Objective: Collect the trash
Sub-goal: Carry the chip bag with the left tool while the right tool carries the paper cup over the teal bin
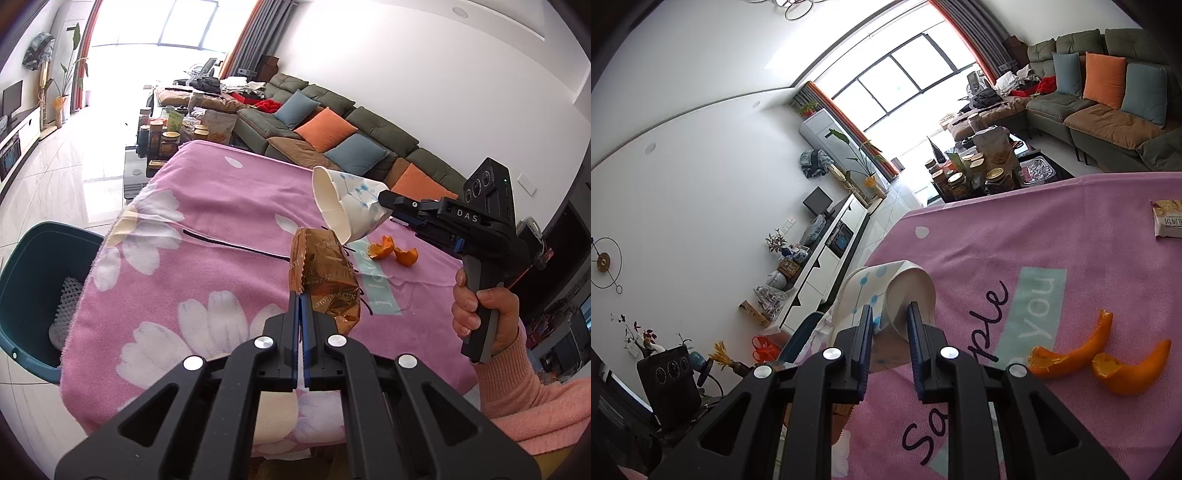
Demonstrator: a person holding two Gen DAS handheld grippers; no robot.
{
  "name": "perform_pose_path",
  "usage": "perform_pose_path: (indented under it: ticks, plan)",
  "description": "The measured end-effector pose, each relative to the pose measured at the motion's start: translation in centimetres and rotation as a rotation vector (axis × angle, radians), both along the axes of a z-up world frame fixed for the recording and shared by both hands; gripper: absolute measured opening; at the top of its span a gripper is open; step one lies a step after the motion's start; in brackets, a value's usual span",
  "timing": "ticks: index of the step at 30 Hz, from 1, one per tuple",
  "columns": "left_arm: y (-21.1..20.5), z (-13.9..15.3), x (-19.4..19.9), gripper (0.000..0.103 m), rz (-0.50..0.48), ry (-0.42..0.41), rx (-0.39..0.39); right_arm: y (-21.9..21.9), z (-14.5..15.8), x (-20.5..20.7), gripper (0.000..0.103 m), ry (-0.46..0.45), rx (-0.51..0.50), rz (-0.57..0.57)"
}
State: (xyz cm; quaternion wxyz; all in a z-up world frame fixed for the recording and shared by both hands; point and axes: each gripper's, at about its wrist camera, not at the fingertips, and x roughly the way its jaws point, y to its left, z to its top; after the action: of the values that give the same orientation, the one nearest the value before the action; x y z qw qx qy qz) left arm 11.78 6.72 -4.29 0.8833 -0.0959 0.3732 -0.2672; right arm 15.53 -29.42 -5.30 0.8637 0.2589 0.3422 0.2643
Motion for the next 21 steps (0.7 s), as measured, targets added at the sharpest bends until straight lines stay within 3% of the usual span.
perform_pose_path:
  ticks: [21]
  plan:
    - [7.3,2.6,-3.9,0.002,0.189,-0.036,0.007,5.8,0.8,1.3,0.017,-0.002,0.011,0.125]
